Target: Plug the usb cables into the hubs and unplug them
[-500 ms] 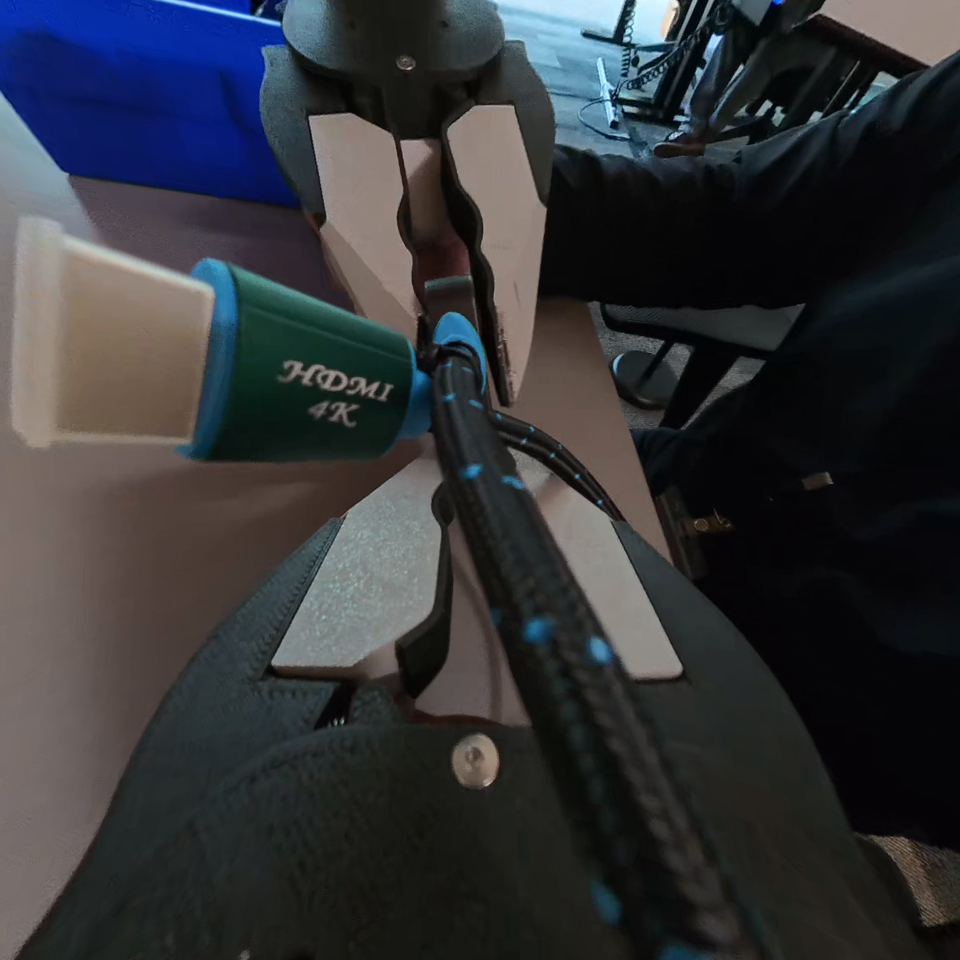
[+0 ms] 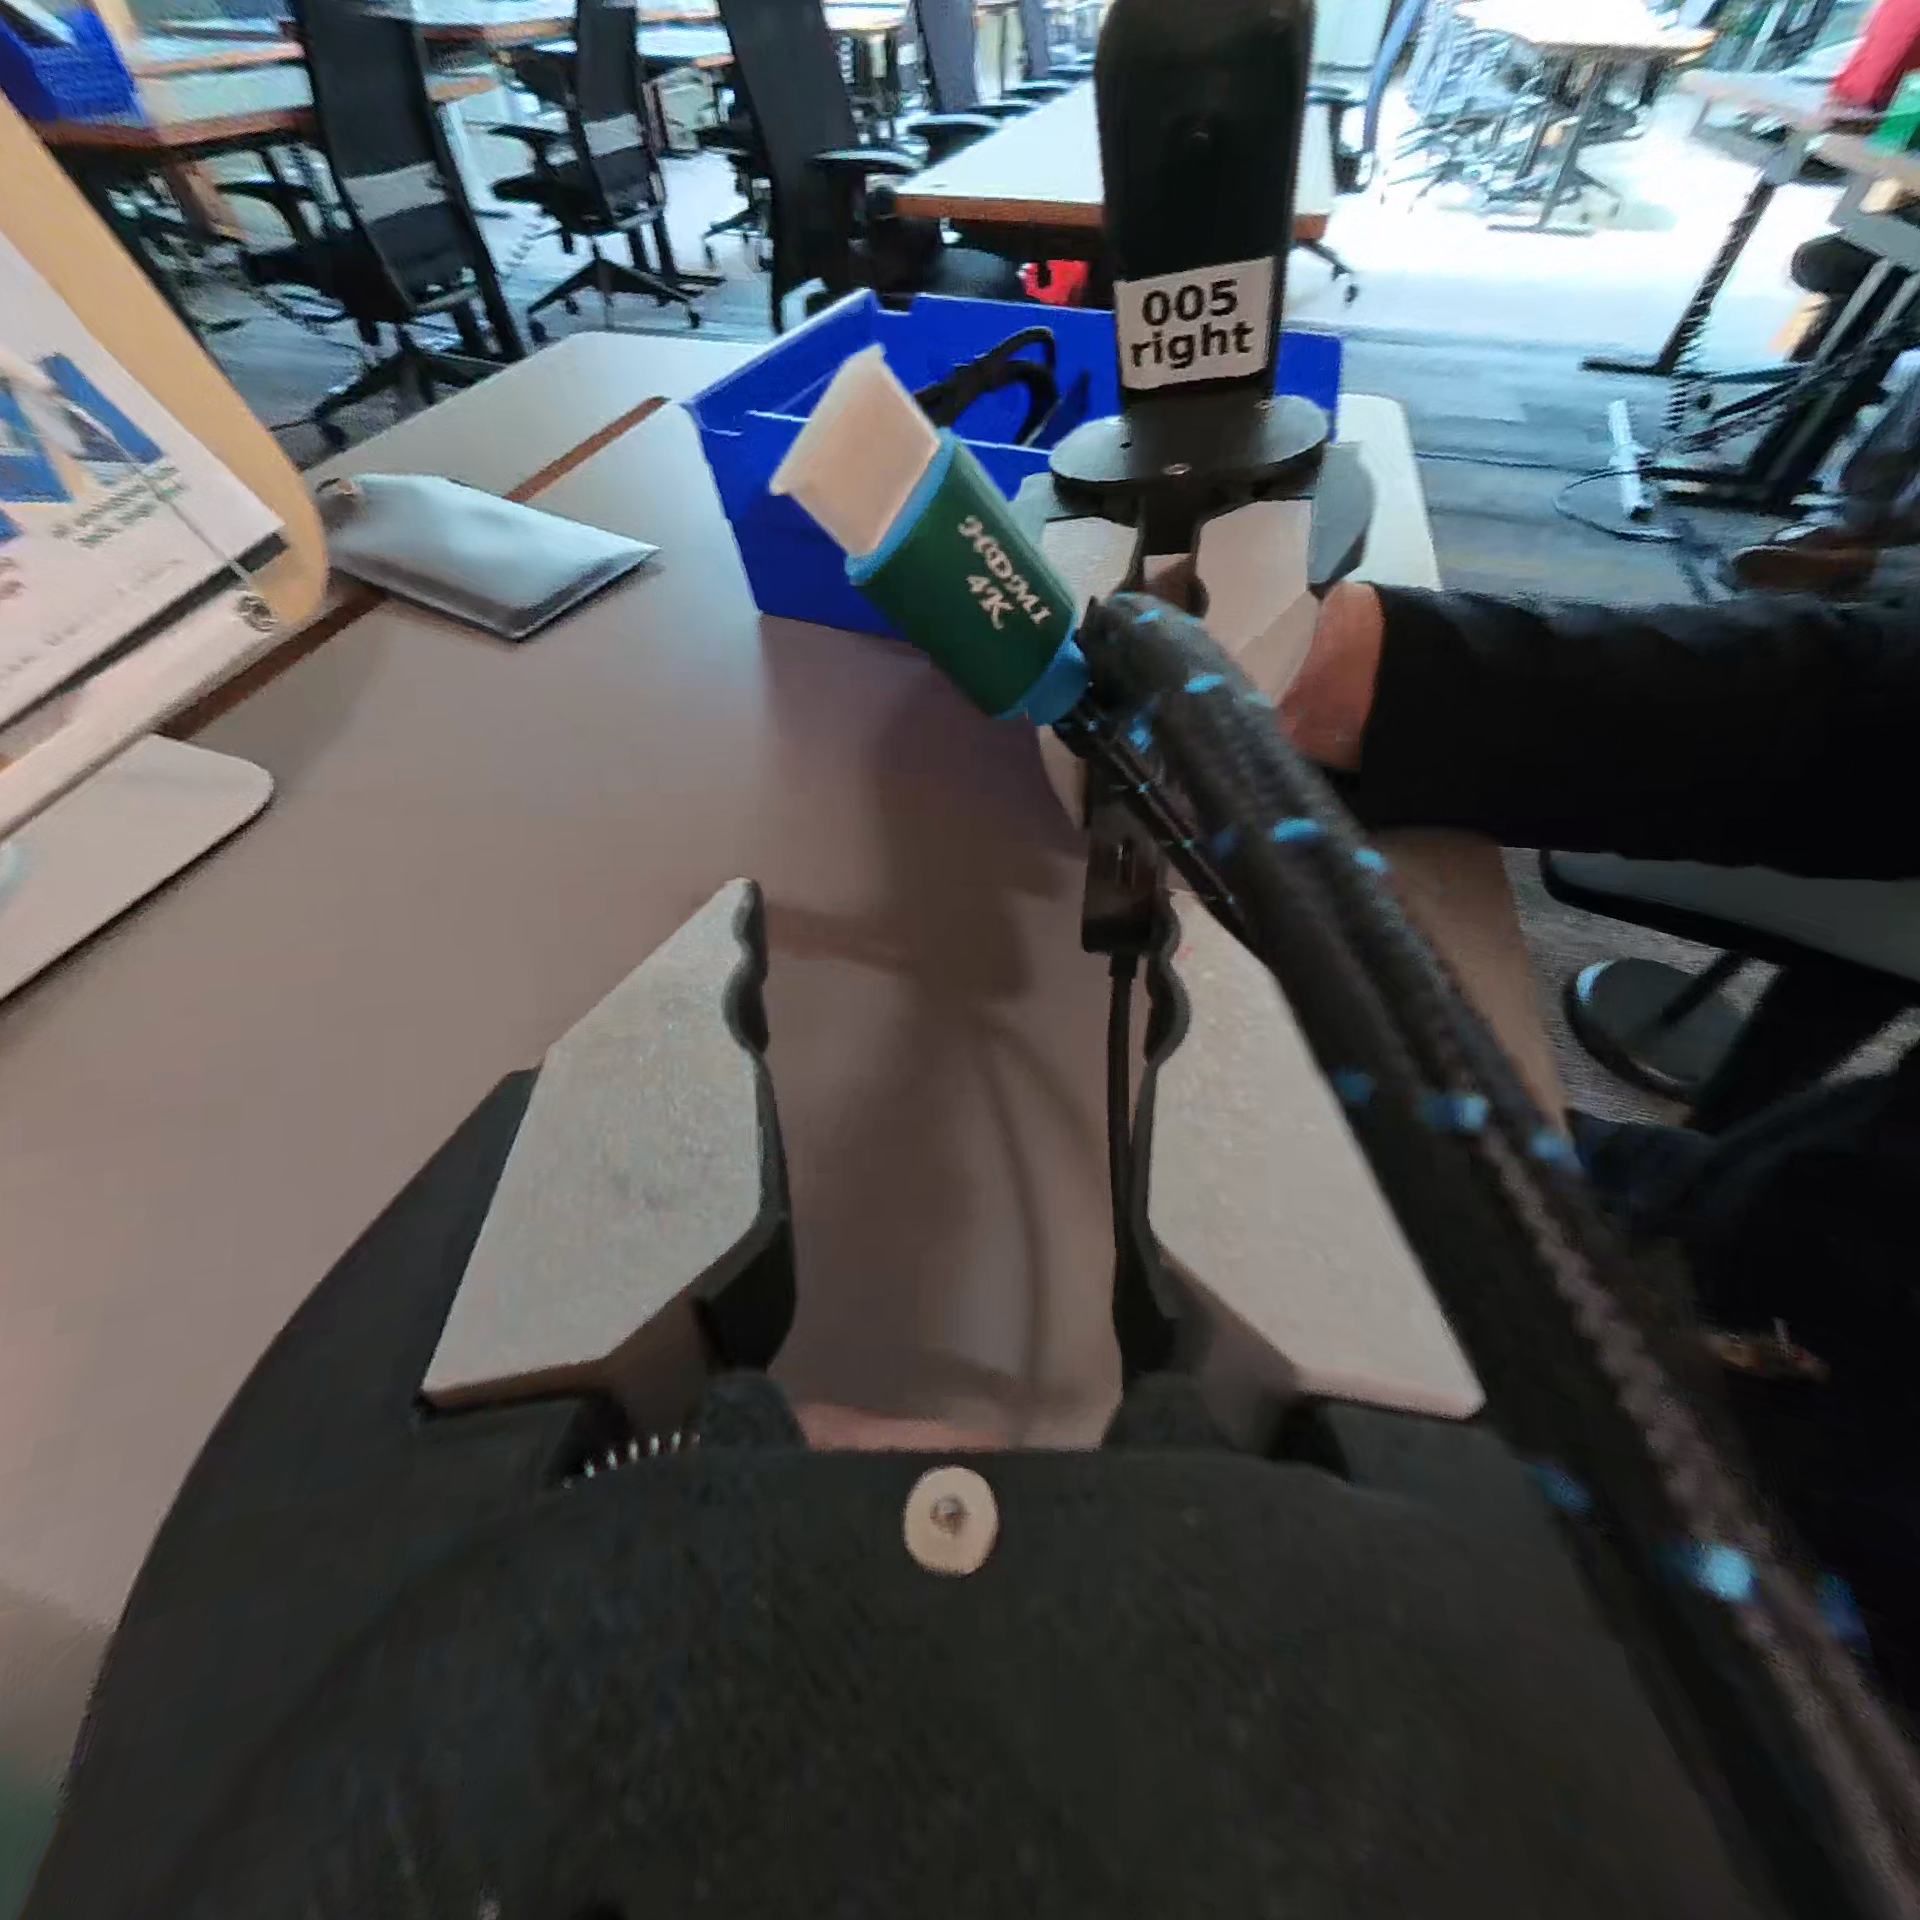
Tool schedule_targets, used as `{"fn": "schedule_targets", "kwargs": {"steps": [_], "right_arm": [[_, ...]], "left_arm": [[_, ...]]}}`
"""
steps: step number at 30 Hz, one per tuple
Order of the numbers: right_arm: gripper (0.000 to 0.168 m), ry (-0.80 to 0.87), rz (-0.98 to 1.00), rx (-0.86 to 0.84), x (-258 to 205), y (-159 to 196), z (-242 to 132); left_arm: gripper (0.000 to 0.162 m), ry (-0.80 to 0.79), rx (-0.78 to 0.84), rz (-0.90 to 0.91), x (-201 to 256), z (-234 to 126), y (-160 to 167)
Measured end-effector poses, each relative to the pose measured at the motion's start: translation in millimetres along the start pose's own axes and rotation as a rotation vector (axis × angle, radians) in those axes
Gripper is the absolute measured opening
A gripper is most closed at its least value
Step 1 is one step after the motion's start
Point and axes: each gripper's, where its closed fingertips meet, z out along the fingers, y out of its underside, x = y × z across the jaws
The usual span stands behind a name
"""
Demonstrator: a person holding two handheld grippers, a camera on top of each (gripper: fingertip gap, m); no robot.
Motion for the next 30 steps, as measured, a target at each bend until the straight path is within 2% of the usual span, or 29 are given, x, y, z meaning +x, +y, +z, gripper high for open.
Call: {"fn": "schedule_targets", "kwargs": {"steps": [4, 7, 8, 9, 10, 12, 14, 17, 21, 23, 27, 30], "right_arm": [[0.01, -0.006, 0.005, -0.003, 3, 1, -5], [0.009, -0.061, -0.038, -0.014, -7, 3, -6], [0.009, -0.092, -0.063, -0.008, -13, 2, -7], [0.01, -0.131, -0.077, 0.009, -20, -2, -9], [0.01, -0.16, -0.081, 0.033, -26, -7, -13], [0.01, -0.161, -0.088, 0.094, -27, -19, -22], [0.009, -0.123, -0.078, 0.18, -20, -34, -33], [0.009, -0.073, -0.045, 0.306, -8, -53, -49], [0.01, 0.061, -0.04, 0.331, 12, -57, -53], [0.01, 0.131, -0.047, 0.335, 21, -57, -52], [0.009, 0.328, -0.117, 0.293, 41, -54, -52], [0.009, 0.438, -0.192, 0.274, 45, -56, -50]], "left_arm": [[0.092, -0.127, -0.006, 0.09, -11, 2, -5], [0.094, -0.097, -0.013, 0.121, -3, 1, -4], [0.069, -0.069, -0.021, 0.142, 3, -1, -3], [0.074, -0.051, -0.044, 0.175, 9, -3, 1], [0.048, -0.059, -0.062, 0.223, 10, -6, 4], [0.05, -0.053, -0.014, 0.305, 18, -15, -2], [0.038, -0.114, 0.068, 0.306, 16, -26, -23], [0.038, -0.274, 0.163, 0.209, -5, -51, -56], [0.03, -0.421, 0.35, 0.102, -17, -101, -96], [0.023, -0.393, 0.406, 0.122, -1, -112, -109], [0.025, -0.269, 0.382, 0.218, 46, -109, -116], [0.025, -0.084, 0.25, 0.183, 71, -76, -92]]}}
